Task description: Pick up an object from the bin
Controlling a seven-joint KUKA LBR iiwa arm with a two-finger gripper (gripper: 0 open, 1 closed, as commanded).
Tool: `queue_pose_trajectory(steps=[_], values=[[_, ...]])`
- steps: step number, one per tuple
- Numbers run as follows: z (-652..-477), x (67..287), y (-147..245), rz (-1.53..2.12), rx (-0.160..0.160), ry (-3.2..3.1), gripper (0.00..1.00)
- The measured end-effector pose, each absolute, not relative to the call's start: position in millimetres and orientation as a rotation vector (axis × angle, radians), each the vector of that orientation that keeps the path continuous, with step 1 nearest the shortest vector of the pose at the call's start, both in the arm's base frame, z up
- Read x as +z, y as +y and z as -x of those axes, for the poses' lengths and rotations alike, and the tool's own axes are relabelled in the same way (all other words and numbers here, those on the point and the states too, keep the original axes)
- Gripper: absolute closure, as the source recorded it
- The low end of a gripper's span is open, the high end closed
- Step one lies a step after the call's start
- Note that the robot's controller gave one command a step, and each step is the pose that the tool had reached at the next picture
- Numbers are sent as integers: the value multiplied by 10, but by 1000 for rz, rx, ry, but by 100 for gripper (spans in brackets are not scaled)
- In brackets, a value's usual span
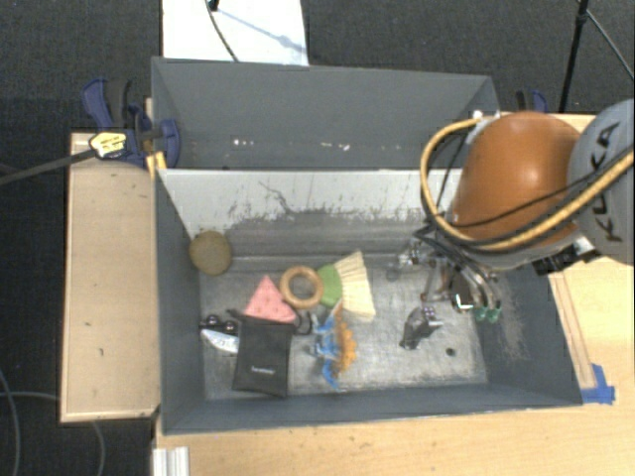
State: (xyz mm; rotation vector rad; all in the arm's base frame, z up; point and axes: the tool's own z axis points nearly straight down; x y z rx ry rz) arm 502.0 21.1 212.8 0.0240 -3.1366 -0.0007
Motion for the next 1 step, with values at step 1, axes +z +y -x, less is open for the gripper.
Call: queue_pose_trajectory(steps=[1], values=[[-5036,2163,210,-23,-1,-3144,0]])
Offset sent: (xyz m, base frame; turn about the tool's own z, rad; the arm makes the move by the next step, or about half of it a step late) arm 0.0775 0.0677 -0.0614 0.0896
